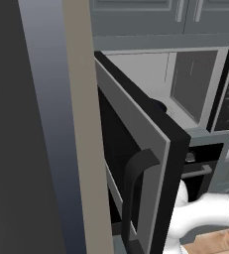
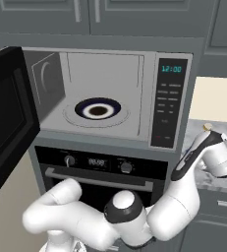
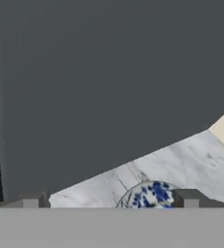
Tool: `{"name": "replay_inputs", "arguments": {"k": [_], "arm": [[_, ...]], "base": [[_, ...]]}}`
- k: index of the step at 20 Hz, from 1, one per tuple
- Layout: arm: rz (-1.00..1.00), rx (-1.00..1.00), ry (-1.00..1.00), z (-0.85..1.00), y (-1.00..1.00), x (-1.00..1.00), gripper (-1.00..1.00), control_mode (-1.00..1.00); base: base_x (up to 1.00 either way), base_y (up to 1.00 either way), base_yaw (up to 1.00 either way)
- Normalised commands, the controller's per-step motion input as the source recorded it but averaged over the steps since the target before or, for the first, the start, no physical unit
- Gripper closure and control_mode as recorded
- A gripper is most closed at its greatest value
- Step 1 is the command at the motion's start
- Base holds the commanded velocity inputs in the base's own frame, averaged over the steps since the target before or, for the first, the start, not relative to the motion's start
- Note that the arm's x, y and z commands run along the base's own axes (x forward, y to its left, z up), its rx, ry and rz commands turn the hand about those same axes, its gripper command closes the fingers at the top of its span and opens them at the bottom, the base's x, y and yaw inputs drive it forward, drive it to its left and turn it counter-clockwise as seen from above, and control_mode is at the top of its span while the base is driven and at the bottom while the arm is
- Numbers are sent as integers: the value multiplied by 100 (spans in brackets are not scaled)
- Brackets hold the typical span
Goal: Pick the garlic from the counter and place it in the microwave.
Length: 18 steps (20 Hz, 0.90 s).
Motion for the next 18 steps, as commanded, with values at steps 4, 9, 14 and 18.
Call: {"name": "replay_inputs", "arguments": {"k": [4,9,14,18], "arm": [[0,-13,0,-43,-54,39,-100,-100],[2,-3,1,-44,-54,37,-100,-100],[6,0,0,-24,-44,44,-100,-100],[8,2,1,-5,-42,49,-100,-100]], "base": [[0,0,0],[0,0,0],[0,0,0],[0,0,0]]}}
